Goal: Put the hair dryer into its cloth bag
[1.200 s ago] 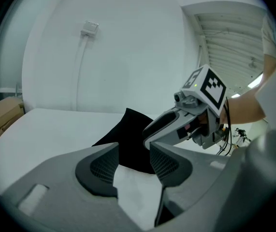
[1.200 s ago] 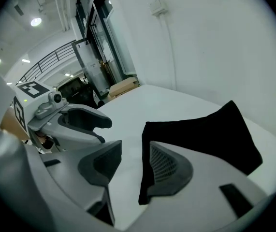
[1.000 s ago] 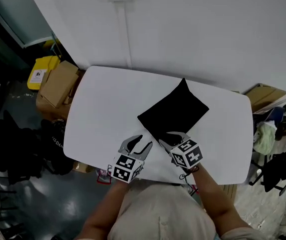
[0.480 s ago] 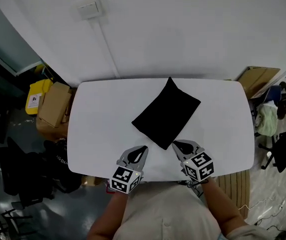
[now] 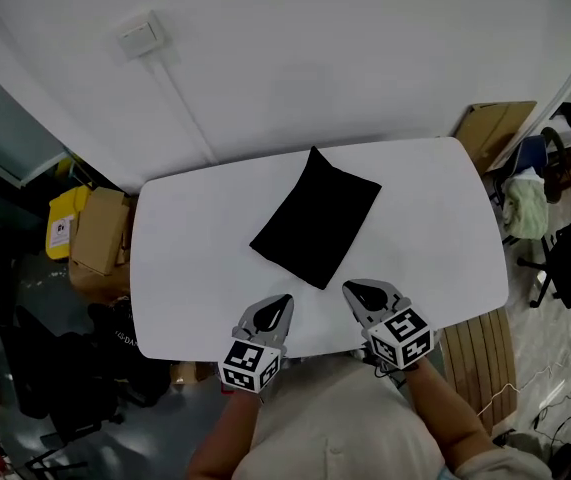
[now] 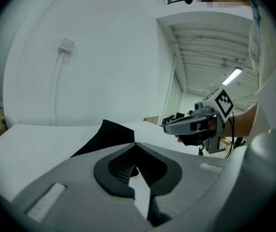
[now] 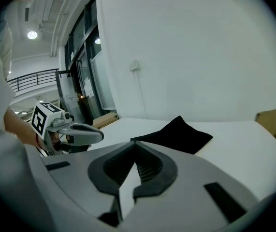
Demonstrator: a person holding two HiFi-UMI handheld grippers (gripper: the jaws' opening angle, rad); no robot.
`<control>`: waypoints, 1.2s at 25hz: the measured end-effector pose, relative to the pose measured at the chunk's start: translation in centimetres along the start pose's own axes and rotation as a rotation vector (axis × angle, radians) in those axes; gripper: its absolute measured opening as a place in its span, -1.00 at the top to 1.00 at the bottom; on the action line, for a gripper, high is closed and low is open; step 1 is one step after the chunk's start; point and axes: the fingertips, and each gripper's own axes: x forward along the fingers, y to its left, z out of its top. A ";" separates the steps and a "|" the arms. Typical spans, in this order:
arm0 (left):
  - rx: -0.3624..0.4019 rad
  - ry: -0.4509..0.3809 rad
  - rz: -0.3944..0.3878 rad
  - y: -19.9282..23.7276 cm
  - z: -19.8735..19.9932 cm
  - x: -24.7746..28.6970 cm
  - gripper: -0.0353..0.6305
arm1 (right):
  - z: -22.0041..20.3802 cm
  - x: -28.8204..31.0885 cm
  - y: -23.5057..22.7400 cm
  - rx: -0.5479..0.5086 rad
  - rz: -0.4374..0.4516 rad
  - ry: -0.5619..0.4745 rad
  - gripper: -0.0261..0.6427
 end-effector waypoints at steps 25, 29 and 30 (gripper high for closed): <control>0.011 -0.067 0.017 -6.8 4.3 2.8 0.87 | 1.1 -8.0 -4.1 -0.023 -0.013 -0.037 0.87; 0.017 -0.054 0.014 -8.3 4.2 3.2 0.87 | 0.8 -8.9 -4.5 -0.028 -0.005 -0.040 0.87; 0.021 -0.050 0.014 -8.6 4.2 3.2 0.87 | 0.7 -9.1 -4.6 -0.030 -0.002 -0.038 0.87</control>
